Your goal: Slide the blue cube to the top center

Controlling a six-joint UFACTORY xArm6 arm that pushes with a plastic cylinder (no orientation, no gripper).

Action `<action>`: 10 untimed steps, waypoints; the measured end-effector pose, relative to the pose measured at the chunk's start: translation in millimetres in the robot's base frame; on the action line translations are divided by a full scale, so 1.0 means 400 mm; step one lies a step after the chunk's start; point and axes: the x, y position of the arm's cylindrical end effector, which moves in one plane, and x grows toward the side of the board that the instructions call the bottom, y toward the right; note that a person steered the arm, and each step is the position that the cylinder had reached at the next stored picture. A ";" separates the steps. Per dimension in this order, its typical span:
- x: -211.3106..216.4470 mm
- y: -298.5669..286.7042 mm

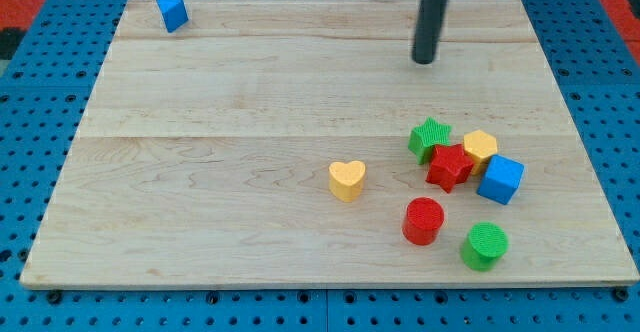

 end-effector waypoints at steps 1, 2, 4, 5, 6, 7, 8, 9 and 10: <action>0.047 0.039; 0.136 0.182; 0.531 0.371; 0.586 0.247; 0.573 0.130; 0.528 0.087; 0.440 0.203; 0.362 0.205; 0.347 0.195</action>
